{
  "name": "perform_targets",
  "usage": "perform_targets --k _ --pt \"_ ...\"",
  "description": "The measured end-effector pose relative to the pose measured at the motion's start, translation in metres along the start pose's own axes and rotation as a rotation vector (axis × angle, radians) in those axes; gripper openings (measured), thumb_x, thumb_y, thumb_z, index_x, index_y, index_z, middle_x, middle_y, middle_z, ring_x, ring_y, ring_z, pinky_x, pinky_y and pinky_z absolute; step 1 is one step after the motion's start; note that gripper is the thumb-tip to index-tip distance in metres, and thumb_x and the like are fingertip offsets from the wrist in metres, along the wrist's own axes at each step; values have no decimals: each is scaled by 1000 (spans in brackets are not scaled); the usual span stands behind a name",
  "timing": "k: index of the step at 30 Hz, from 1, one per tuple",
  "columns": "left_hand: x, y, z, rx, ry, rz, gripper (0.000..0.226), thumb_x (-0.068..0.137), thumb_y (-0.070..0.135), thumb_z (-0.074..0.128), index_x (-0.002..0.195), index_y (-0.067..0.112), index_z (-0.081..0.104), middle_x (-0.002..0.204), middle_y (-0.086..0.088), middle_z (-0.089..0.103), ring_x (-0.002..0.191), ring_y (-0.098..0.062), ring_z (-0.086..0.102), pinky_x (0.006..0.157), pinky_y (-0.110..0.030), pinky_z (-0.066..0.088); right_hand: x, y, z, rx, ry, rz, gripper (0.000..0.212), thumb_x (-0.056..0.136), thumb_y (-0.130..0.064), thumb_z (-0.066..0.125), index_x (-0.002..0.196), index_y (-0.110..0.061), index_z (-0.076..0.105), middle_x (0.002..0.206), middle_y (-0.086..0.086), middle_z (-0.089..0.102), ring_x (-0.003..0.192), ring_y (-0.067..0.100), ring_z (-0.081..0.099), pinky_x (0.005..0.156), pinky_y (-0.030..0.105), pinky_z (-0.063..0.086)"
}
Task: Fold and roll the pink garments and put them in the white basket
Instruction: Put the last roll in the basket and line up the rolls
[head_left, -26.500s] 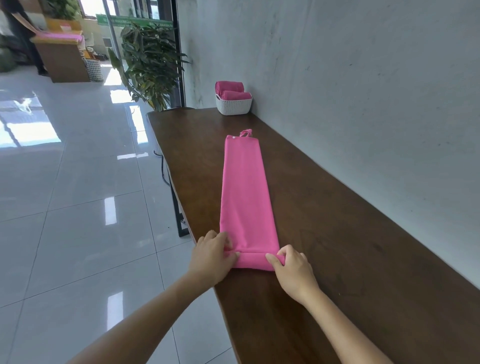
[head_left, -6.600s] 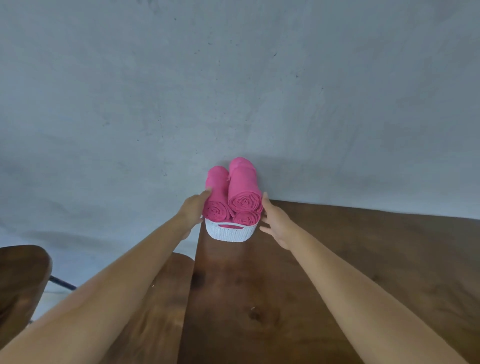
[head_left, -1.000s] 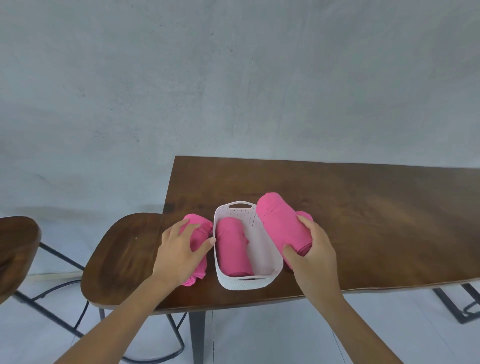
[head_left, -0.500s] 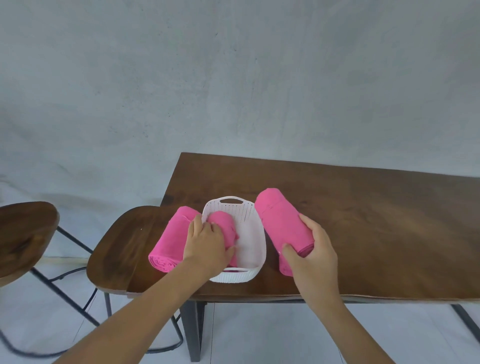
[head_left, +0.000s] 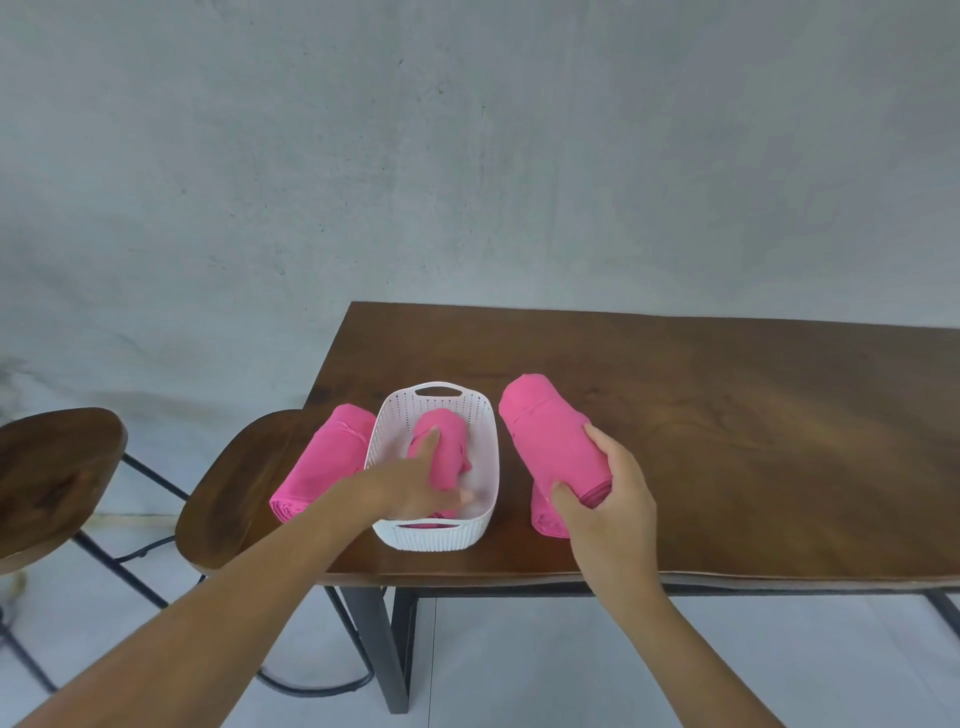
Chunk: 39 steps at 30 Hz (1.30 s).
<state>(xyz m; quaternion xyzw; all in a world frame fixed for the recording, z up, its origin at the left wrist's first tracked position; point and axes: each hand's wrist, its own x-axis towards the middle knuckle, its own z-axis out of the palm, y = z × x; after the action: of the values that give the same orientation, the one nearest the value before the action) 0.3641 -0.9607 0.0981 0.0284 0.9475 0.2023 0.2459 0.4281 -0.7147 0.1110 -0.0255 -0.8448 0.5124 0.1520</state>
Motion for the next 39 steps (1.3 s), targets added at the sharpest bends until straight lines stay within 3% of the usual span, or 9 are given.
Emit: perform_targets --k 3,10,14,16,20,24,28,33,39 --pt "2 7 -2 -99 -67 -1 93 94 70 45 153 48 -23 153 0 40 105 -18 65 92 -35 58 -1 0 -3 15 5 -3 68 85 -27 79 143 -37 45 137 -14 49 119 10 50 84 24 57" --pt "2 8 7 -355 72 41 82 99 49 56 156 52 -3 149 0 39 106 -16 60 92 -38 59 -3 -2 -8 37 16 9 68 85 -29 78 144 -38 45 139 -14 49 120 10 51 89 31 59" --pt "-4 12 3 -478 217 42 74 98 43 60 155 48 14 138 1 44 101 -16 59 88 -42 60 -5 -9 -6 116 6 22 67 87 -27 77 144 -39 45 136 -18 49 114 5 52 73 10 54" --pt "-12 12 2 -509 285 69 72 98 41 61 154 48 17 134 6 43 102 -16 58 81 -34 62 -6 -14 -2 176 1 23 66 87 -25 77 144 -40 46 135 -19 49 111 3 53 67 5 51" --pt "-28 6 9 -524 457 93 72 99 38 60 154 46 15 129 7 48 98 -13 61 64 -15 51 -4 -24 13 264 3 40 67 88 -27 76 147 -37 46 139 -16 49 118 9 55 73 10 55" --pt "-36 -1 8 -575 582 68 74 98 35 62 156 41 17 121 8 49 91 -8 59 66 -17 51 -4 -39 36 317 26 72 66 88 -25 76 148 -35 49 125 -26 53 115 11 58 82 35 62" --pt "-39 -5 2 -591 657 -2 76 93 40 67 155 42 23 136 -4 40 105 -20 51 81 -32 51 0 -50 65 331 59 94 64 87 -19 75 146 -32 52 125 -17 58 114 12 62 79 35 63" --pt "-40 4 3 -632 696 -42 71 96 37 63 156 36 26 142 -7 30 85 -7 47 83 -30 49 2 -53 92 305 71 110 63 89 -20 75 147 -25 51 139 -8 58 124 13 58 96 36 57" --pt "-32 12 10 -585 733 -100 68 98 38 60 157 32 26 142 -9 31 95 -23 56 82 -31 52 0 -52 101 138 30 80 63 94 -35 69 151 -22 45 145 -4 55 131 14 53 104 28 47"
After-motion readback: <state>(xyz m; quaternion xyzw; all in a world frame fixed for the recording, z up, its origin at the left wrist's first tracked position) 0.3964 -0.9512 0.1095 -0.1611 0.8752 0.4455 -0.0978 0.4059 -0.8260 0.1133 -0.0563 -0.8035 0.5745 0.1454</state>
